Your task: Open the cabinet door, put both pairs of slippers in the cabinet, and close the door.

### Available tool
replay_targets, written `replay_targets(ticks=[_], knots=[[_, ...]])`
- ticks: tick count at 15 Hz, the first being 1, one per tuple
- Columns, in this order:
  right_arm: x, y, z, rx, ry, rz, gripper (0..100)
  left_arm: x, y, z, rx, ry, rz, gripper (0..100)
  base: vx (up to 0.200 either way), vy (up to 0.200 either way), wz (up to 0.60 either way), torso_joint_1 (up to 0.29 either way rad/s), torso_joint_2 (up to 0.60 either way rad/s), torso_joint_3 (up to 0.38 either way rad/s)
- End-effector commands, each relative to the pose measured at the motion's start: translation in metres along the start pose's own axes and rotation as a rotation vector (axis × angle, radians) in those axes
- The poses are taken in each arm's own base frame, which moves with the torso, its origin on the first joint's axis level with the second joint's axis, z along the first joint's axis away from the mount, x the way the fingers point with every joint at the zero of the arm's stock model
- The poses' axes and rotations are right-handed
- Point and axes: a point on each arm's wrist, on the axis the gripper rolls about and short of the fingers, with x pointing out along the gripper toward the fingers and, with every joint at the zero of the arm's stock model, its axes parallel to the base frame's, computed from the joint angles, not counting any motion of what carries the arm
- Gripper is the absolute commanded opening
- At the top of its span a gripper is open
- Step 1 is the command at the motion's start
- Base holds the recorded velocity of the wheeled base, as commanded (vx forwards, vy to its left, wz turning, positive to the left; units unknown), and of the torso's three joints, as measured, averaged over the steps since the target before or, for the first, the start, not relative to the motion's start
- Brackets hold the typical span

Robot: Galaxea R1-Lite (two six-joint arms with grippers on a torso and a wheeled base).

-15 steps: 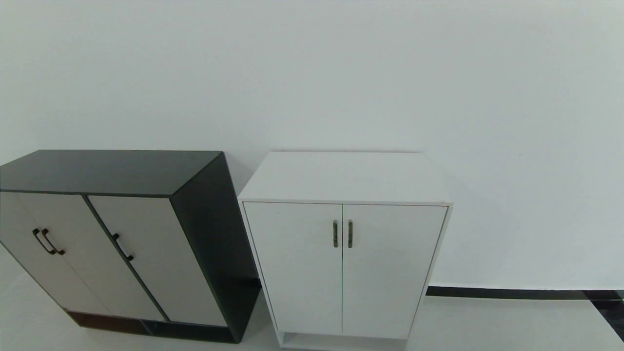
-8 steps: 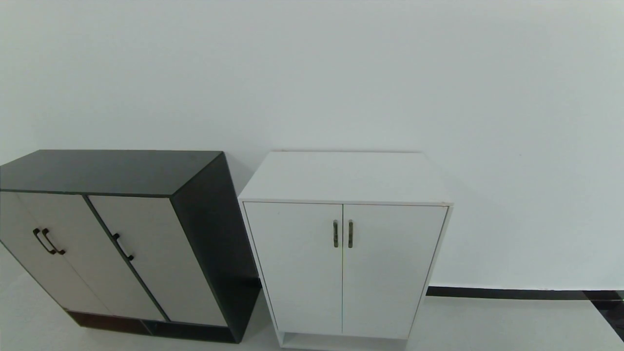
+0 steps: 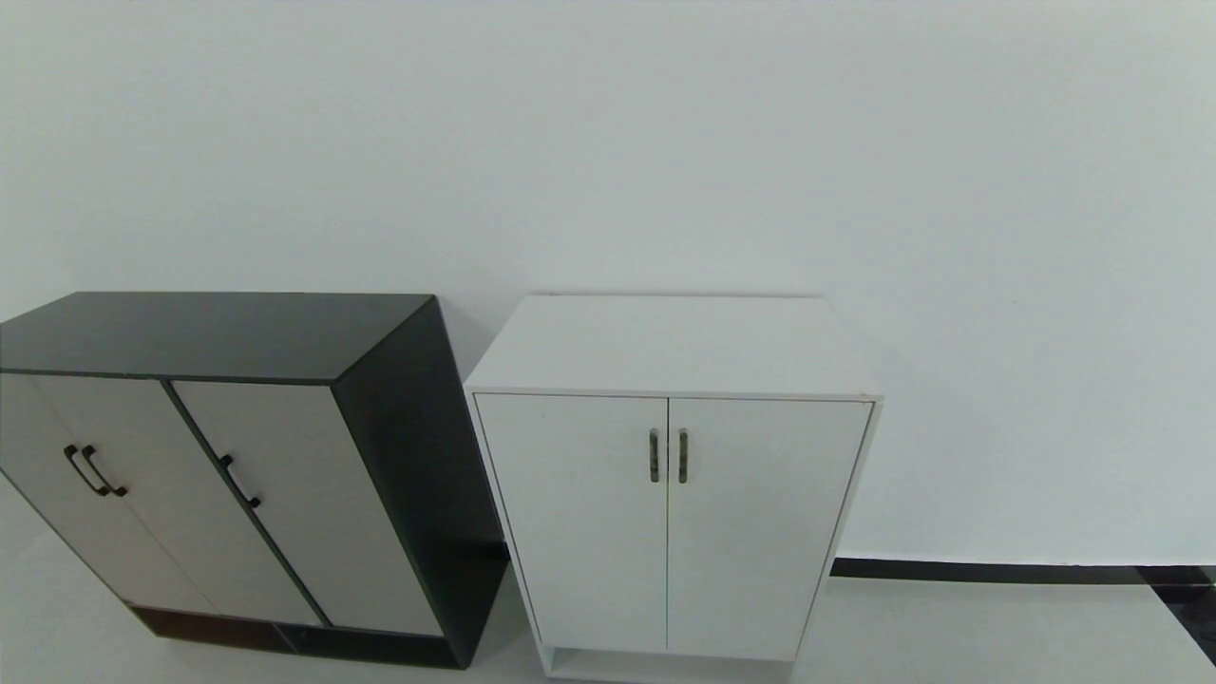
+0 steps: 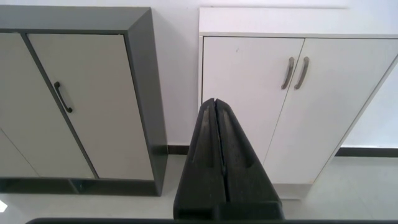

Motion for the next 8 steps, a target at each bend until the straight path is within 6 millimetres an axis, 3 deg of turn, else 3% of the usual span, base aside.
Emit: replay_targets(ticks=[1,4,8], knots=[[-0.0015,0.0018,-0.0005,0.014,-0.014,-0.121,0,0.0001,0.0,0.0001,-0.001,0.001,-0.001,0,0.0,0.0,0.0,0.0,0.0,0.0],[-0.0093,0.0031,-0.0034,0.011,-0.118,-0.15,0,0.0001,0.0,0.0001,-0.001,0.001,-0.001,0,0.0,0.0,0.0,0.0,0.0,0.0],[-0.0092,0.0031,-0.0034,0.016,-0.117,-0.146,0,0.0001,0.0,0.0001,-0.002,0.001,0.001,0,0.0,0.0,0.0,0.0,0.0,0.0]])
